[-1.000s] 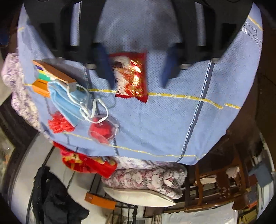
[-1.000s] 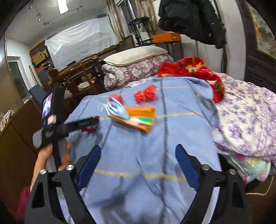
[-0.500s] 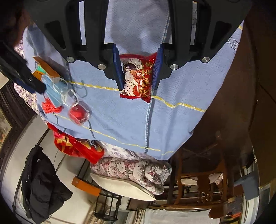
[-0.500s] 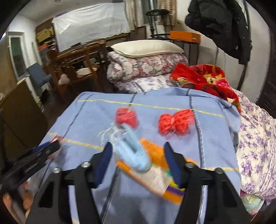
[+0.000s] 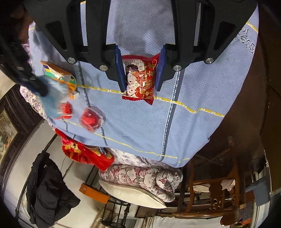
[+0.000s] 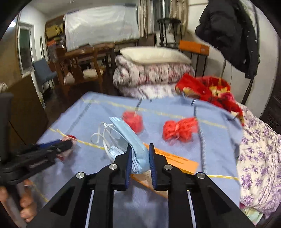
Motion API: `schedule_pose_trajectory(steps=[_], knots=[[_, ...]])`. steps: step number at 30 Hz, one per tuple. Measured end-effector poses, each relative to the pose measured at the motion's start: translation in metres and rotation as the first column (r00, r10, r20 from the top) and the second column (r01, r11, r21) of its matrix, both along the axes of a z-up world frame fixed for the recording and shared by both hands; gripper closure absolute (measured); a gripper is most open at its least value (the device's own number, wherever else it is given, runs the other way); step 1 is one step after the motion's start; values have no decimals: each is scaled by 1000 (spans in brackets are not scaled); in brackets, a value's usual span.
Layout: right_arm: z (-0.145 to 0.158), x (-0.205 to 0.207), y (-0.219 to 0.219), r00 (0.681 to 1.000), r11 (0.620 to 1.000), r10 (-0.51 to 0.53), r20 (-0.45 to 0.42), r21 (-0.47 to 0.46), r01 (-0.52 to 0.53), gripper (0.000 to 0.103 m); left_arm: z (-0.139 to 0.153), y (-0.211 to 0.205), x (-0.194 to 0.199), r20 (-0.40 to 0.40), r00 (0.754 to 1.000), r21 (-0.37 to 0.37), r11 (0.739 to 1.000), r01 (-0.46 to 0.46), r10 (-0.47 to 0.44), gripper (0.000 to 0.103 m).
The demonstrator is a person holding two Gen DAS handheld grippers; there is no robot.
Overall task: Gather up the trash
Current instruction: 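Grasp the blue face mask with the right tool while the left holds the packet, then carry the red packet and blue mask over to the red basket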
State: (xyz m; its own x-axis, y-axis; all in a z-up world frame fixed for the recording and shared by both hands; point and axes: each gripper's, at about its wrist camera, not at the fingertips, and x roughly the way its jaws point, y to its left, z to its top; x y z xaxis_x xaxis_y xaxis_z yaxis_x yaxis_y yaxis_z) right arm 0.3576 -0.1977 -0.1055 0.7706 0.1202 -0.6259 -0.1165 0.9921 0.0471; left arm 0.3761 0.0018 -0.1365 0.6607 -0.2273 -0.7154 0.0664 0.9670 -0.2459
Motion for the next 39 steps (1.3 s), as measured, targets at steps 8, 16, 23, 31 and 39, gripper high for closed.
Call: schedule_pose_trajectory(steps=[8,16,23,31,39], knots=[[63,-81,-31,995,996,-13,103,90,3,84,26,3,-23,75,997,-56,998,38,-34,69],[84,-166,-54,991,992,-35,131,123,19,84,43,-9,-80,147,985,-76,992,99,-87,69],[86,-242,-79,985,989,-70,160,140,47,84,31,-2,-180,147,983,-111,986,127,-110,69],[96,-326,-109,970,983,-111,214,168,75,84,76,-22,-260,239,955,-79,976,201,-177,69],[110,-396,-143,947,977,-151,285,189,99,83,122,-71,-325,341,898,1,956,295,-277,69]])
